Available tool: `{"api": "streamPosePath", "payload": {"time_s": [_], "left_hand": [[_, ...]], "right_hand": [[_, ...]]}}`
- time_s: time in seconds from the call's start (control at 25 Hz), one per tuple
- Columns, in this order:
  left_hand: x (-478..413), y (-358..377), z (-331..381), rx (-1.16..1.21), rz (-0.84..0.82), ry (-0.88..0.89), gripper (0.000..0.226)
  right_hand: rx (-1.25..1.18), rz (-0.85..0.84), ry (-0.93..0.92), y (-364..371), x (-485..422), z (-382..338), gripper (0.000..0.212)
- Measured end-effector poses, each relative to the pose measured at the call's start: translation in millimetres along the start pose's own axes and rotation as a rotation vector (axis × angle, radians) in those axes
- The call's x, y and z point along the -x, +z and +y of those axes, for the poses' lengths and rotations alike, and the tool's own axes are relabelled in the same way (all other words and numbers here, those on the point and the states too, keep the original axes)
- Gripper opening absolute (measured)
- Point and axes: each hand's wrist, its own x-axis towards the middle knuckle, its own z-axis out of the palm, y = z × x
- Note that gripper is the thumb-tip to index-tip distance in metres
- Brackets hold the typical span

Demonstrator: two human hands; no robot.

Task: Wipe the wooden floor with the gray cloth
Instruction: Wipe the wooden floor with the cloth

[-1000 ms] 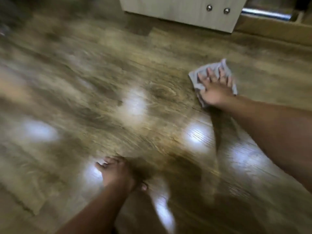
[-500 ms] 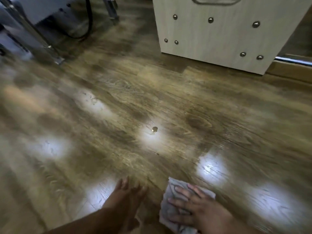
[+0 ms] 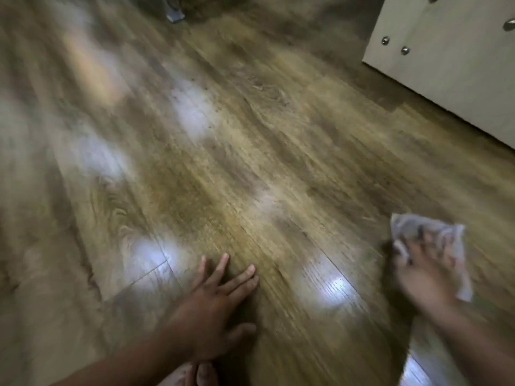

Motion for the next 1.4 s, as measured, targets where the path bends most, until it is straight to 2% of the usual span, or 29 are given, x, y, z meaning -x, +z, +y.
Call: {"api": "streamPosePath", "payload": {"time_s": [0.12, 0.16, 0.2, 0.24, 0.28, 0.36, 0.4, 0.48, 0.6, 0.68, 0.72, 0.76, 0.84, 0.92, 1.0, 1.08, 1.12, 1.16, 1.2, 1.24, 1.32, 1.36, 1.4], "left_hand": [[-1, -1, -5, 0.34, 0.265, -0.093, 0.065], [0, -4, -3, 0.445, 0.344, -0.167, 0.06], [2, -5, -1, 0.503, 0.399, -0.217, 0.058], [3, -5, 2, 0.524, 0.41, -0.237, 0.058], [4, -3, 3, 0.52, 0.404, -0.235, 0.057], [11, 0, -3, 0.462, 0.394, -0.205, 0.056], [17, 3, -7, 0.413, 0.383, -0.191, 0.059], [33, 10, -17, 0.33, 0.339, -0.206, 0.068], [47, 22, -24, 0.301, 0.266, -0.277, 0.081], [47, 25, -18, 0.327, 0.237, -0.311, 0.086], [46, 26, -13, 0.361, 0.219, -0.333, 0.086], [45, 26, -11, 0.405, 0.201, -0.352, 0.086], [42, 23, -10, 0.455, 0.135, -0.369, 0.088], [38, 16, -12, 0.458, 0.09, -0.38, 0.089], [37, 12, -12, 0.432, 0.079, -0.383, 0.086], [40, 11, -18, 0.375, 0.065, -0.355, 0.087], [43, 12, -23, 0.313, 0.039, -0.318, 0.091], [46, 12, -27, 0.238, -0.009, -0.269, 0.096], [49, 12, -29, 0.177, -0.062, -0.231, 0.1], [49, 11, -31, 0.133, -0.1, -0.211, 0.103], [50, 7, -30, 0.1, -0.129, -0.206, 0.102], [50, 4, -28, 0.122, -0.107, -0.22, 0.096], [49, 1, -27, 0.153, -0.038, -0.233, 0.087]], "right_hand": [[0.061, 0.16, -0.443, 81, 126, -100, 0.068], [0.036, 0.145, -0.588, 95, 163, -131, 0.066], [-0.028, 0.038, -0.765, 101, 182, -150, 0.07], [-0.118, -0.043, -0.841, 94, 183, -159, 0.072], [-0.158, -0.146, -0.876, 88, 172, -153, 0.074], [0.093, -0.111, -0.944, 68, 120, -100, 0.069], [0.228, -0.151, -0.975, 44, 86, -71, 0.067], [0.326, -0.037, -0.73, -10, -10, 13, 0.064], [0.245, -0.106, -0.154, -77, -122, 98, 0.064], [0.132, -0.109, 0.112, -80, -130, 108, 0.05], [0.031, -0.058, 0.175, -65, -112, 91, 0.047], [0.027, 0.017, 0.111, -44, -85, 64, 0.049], [0.118, 0.098, -0.209, 4, -4, -3, 0.059], [0.171, -0.029, -0.585, 48, 89, -64, 0.064], [0.246, -0.144, -1.089, 68, 161, -98, 0.066], [0.314, -0.314, -1.446, 55, 146, -89, 0.064], [0.334, -0.314, -1.494, 41, 112, -70, 0.061], [0.356, -0.265, -1.452, 28, 76, -46, 0.058], [0.344, -0.176, -1.33, 10, 26, -18, 0.059], [0.312, -0.095, -1.11, -10, -27, 5, 0.067], [0.211, -0.062, -0.635, -30, -100, 36, 0.075], [0.238, -0.065, -0.44, -29, -121, 48, 0.069], [0.156, -0.152, -0.263, -24, -129, 52, 0.059]]}}
